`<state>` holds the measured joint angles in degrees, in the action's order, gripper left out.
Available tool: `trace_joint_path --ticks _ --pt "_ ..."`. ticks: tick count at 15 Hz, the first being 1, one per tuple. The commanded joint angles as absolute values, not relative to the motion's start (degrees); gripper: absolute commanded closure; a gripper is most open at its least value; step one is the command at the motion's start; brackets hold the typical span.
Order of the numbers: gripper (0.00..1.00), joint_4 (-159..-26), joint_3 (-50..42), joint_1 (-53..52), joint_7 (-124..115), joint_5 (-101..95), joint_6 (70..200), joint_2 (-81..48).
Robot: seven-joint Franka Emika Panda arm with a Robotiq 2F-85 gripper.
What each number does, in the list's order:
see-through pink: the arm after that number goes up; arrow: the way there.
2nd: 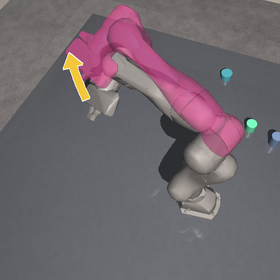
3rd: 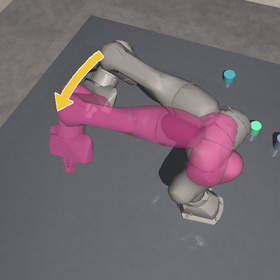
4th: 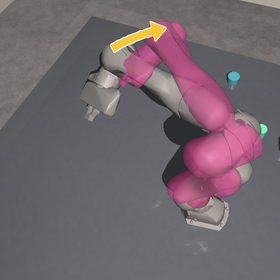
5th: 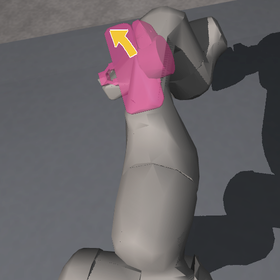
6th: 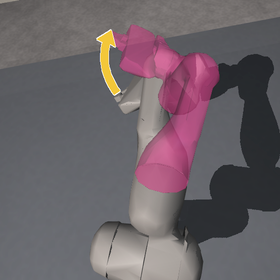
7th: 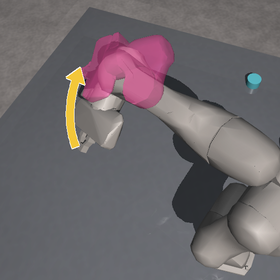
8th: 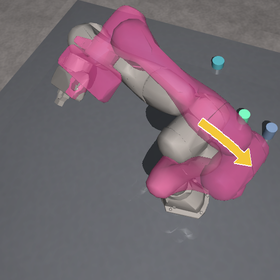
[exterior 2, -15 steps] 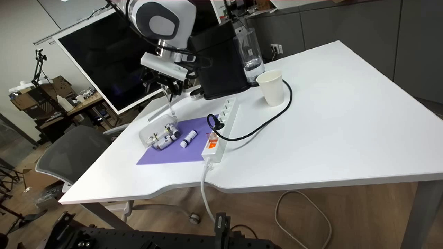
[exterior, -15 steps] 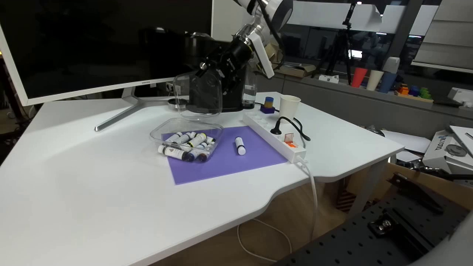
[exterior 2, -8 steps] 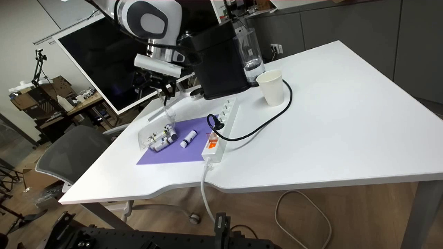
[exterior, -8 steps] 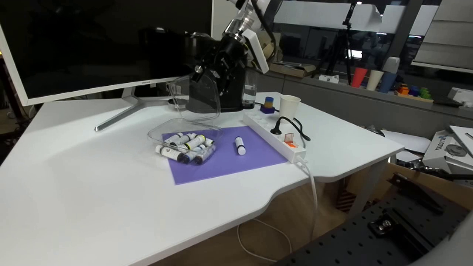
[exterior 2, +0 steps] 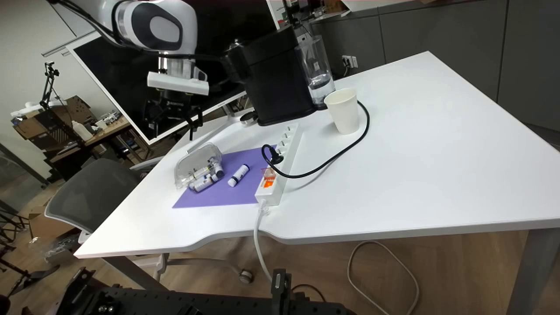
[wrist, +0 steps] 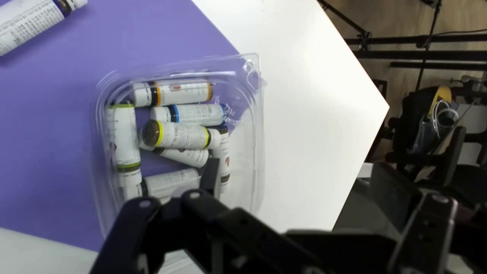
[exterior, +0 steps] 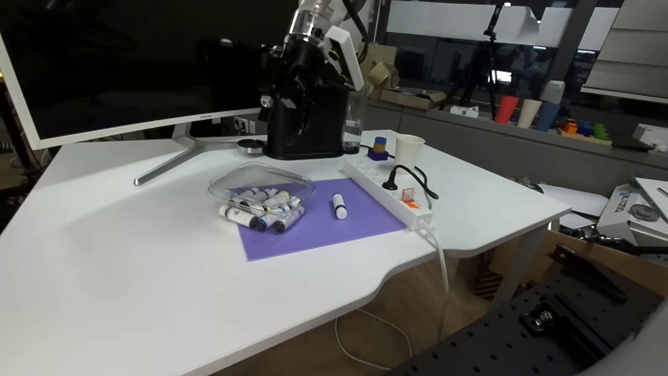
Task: Close the lid of the clear container
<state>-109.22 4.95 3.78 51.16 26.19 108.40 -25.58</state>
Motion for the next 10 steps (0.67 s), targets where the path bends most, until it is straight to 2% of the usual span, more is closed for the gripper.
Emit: trace_joint_path --ticks 1,10 --pt "0.00 -113.02 4.99 2.07 45.36 22.29 108.04 -20.93" --pt "0.00 -119.26 2.88 -0.37 20.35 6.70 109.44 -11.67"
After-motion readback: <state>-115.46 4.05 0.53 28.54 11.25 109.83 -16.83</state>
